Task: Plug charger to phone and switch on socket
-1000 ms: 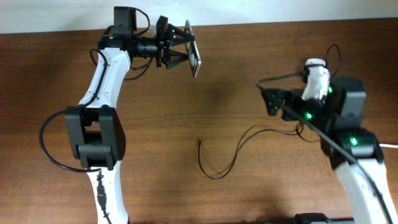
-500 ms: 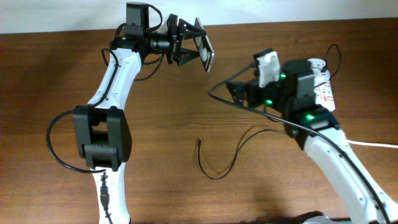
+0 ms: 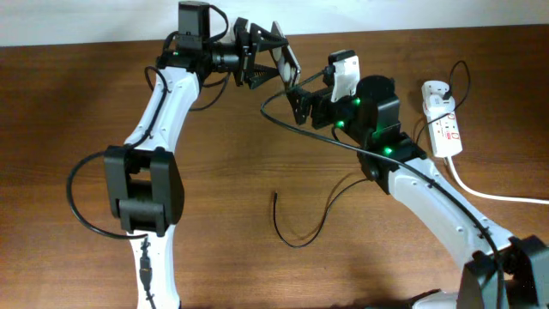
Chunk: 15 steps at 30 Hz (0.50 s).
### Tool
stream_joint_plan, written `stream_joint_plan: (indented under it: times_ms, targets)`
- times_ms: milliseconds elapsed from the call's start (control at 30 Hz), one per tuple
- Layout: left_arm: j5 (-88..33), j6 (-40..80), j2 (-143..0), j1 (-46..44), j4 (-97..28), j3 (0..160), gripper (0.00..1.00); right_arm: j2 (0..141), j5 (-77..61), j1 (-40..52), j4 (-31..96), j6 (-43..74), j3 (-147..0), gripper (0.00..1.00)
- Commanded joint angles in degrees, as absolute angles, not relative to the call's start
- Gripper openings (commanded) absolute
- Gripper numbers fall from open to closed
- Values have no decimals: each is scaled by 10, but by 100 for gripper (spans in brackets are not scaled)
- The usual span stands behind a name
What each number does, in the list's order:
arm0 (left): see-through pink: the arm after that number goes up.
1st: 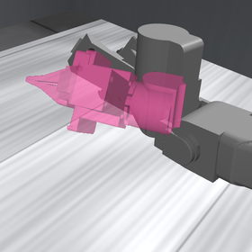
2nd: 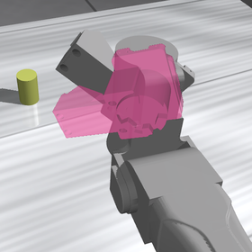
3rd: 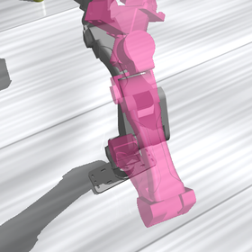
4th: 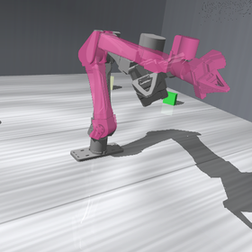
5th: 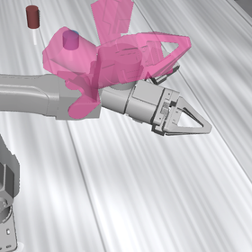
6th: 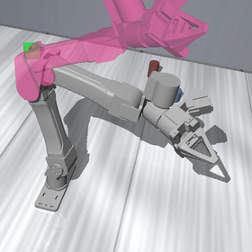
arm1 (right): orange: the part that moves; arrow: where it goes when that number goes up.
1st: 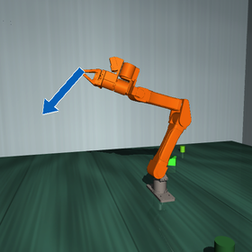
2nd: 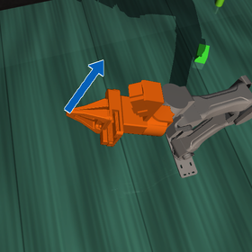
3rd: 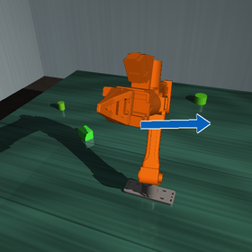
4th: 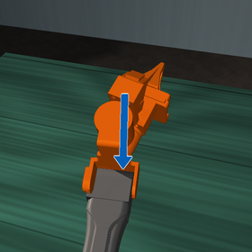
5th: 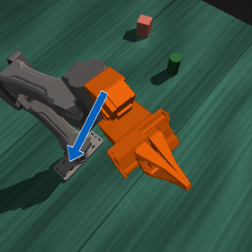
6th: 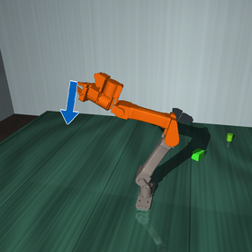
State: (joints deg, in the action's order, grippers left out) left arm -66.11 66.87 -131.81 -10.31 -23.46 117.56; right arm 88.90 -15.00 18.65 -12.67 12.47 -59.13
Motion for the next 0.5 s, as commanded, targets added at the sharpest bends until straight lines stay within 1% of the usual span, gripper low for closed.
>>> stream_joint_plan:
  times_ms: [0,267,333,467]
  targets:
    - [-672,679,-1315,-113,-229,1187,0,897,-147,192,-144,130,-599,99]
    - [-672,701,-1315,-154,-227,1187,0,905,-128,191,-157,130,-599,99]
    - [-673,724,-1315,-157,-216,1187,0,909,-109,191,-157,130,-599,99]
    - [-677,727,-1315,-161,-215,1187,0,923,-98,191,-159,130,-599,99]
